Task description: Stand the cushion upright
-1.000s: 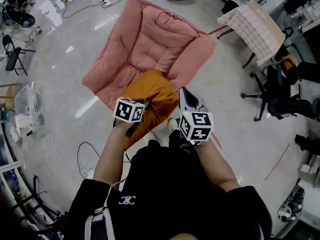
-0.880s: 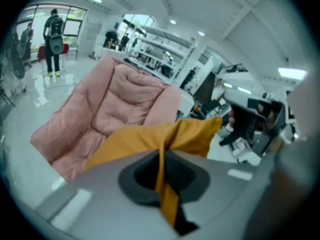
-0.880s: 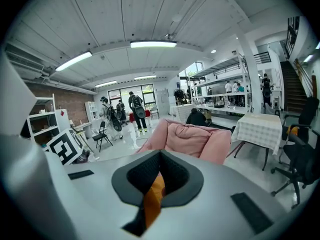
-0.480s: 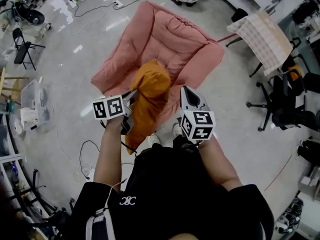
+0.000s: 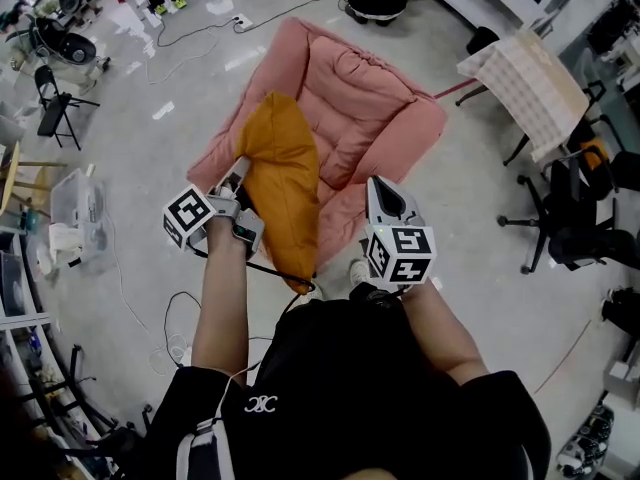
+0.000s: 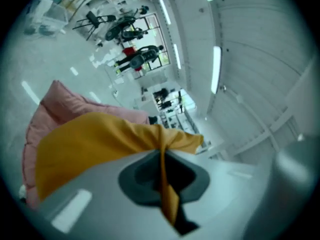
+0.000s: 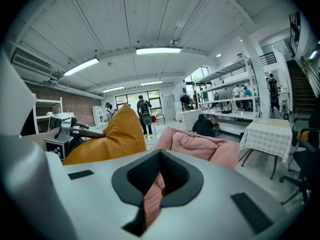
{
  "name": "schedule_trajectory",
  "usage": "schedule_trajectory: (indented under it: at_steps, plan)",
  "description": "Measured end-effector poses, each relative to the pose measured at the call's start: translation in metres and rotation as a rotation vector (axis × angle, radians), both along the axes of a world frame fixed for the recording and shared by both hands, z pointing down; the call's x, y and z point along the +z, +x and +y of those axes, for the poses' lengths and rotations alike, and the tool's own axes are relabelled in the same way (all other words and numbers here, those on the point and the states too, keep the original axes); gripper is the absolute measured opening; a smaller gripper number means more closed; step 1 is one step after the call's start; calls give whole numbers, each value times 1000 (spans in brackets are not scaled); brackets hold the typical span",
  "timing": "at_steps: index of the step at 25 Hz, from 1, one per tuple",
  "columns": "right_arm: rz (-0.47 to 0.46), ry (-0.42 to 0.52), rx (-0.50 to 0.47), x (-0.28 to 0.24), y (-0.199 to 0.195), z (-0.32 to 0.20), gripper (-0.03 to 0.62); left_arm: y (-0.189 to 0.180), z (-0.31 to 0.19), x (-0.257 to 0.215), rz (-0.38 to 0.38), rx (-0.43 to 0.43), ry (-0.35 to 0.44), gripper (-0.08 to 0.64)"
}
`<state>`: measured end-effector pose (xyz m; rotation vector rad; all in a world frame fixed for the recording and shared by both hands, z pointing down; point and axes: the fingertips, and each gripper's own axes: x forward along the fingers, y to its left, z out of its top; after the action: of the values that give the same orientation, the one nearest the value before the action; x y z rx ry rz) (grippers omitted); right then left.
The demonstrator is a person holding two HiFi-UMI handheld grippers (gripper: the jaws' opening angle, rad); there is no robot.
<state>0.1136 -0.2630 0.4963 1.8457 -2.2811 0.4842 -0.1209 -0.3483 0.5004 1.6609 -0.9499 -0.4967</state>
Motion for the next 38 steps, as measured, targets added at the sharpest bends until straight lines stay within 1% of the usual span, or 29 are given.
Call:
schedule_trajectory:
  at_steps: [2,3,7,10,12,14,19,21,30,34,38]
  plan:
    - [0,6,8,-2,11,-3,-3,1,-11,-16,66,-62,34,3]
    - [-1,9,13,-3,16,-4,-3,2,-17,-23,86,-91,52,3]
    - [-1,23,30,-8,34,-10,-3,0,-42,-41,120,-192,93,3]
    - [-4,27,44,-9,45,-15,-3,0,-64,-44,139,-246,97,4]
    - [-13,22,51,-7,52,-18,-3,7,-80,-40,148,-262,87,5]
    - [-19,17,57,-6,59,-21,-3,19,-97,-28,141,-266,65,5]
    - [-17,0,79,1,78,-29,-3,61,-135,23,110,-237,-34,5]
    - [-12,-15,84,5,86,-31,-3,80,-147,41,92,-216,-61,5]
    - [-13,-77,130,28,134,-38,-3,177,-193,95,38,-100,-121,6]
    - [-10,-97,153,35,152,-41,-3,221,-202,125,-15,-28,-159,8]
    - [-5,-117,173,43,171,-40,-3,244,-214,137,-6,-10,-137,9]
